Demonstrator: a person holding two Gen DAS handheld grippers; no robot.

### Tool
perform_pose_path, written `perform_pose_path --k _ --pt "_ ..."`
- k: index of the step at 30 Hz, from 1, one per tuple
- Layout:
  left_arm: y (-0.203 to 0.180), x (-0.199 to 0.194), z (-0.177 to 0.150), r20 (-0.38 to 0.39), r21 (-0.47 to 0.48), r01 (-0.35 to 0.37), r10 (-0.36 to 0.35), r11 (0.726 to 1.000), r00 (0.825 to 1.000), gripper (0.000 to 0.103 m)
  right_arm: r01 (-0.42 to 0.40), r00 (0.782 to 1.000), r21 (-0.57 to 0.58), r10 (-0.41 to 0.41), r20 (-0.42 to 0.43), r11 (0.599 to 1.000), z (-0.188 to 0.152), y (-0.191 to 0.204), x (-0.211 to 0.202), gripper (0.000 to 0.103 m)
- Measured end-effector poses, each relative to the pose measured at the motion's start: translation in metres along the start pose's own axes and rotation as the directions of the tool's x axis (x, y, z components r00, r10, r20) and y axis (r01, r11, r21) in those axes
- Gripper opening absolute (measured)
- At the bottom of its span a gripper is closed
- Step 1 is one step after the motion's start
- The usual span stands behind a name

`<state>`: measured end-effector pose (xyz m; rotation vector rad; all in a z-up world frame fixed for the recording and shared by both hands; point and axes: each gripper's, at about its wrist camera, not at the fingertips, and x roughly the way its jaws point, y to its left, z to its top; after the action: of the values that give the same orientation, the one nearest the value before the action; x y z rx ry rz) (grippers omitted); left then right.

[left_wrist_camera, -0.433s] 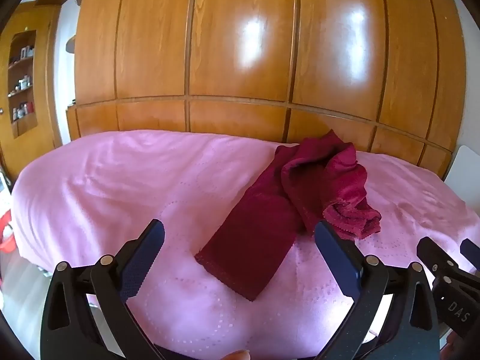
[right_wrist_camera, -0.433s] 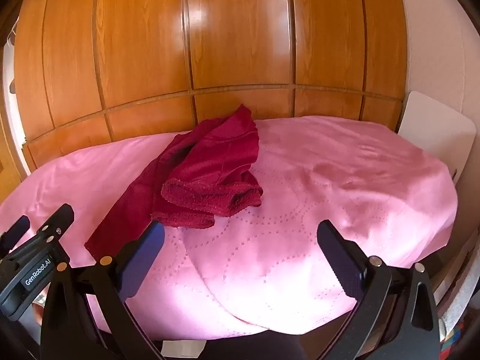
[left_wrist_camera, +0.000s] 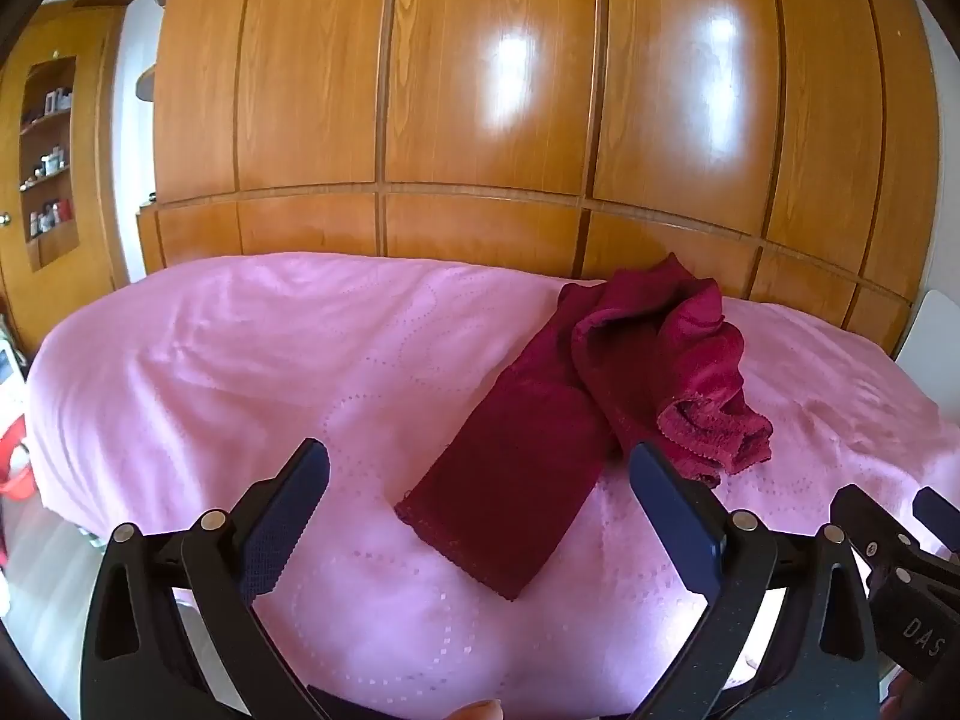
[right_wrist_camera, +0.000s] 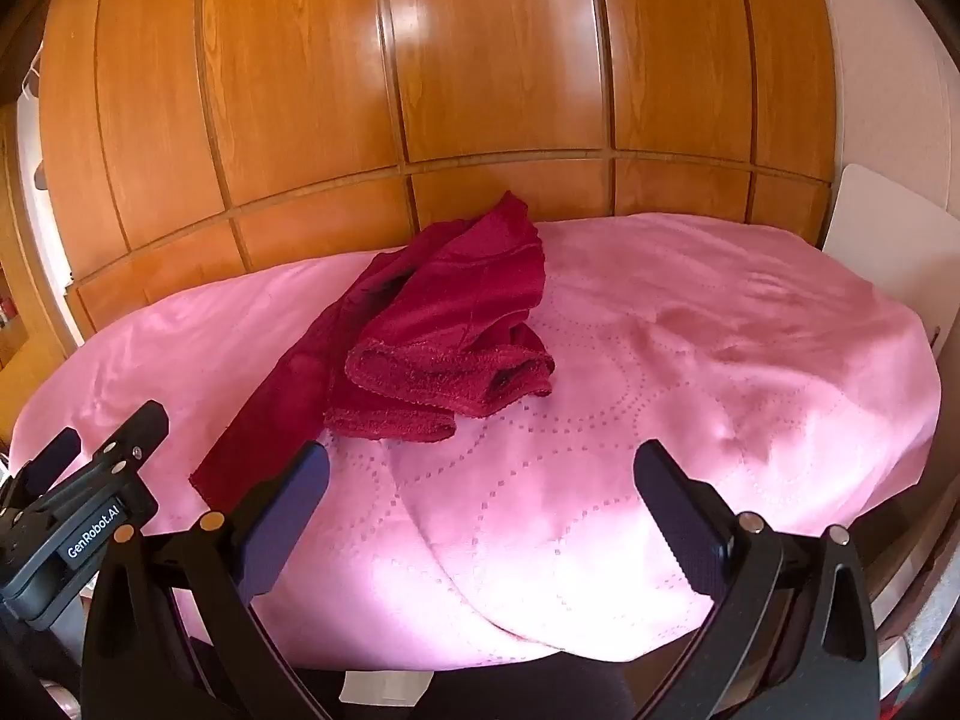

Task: Fold small clothes
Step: 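Move both grippers toward the crumpled dark red sweater on the bed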

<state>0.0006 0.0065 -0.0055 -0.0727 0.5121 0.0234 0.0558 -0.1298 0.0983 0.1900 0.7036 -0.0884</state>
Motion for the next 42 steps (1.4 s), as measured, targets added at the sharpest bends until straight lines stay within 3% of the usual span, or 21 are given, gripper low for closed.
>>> perform_pose_path --k 18,42 --pt "0.004 0.004 -0.005 -0.019 -0.005 -0.013 0.013 1.000 1.000 0.099 -0.039 0.998 0.000 0.039 -0.046 0.999 -0.001 0.002 0.008 0.101" --pt "0.014 0.017 -0.004 -0.065 -0.031 -0.028 0.026 0.999 0.998 0.099 -0.001 0.994 -0.018 -0.001 -0.105 1.000 -0.004 -0.004 0.019 0.101"
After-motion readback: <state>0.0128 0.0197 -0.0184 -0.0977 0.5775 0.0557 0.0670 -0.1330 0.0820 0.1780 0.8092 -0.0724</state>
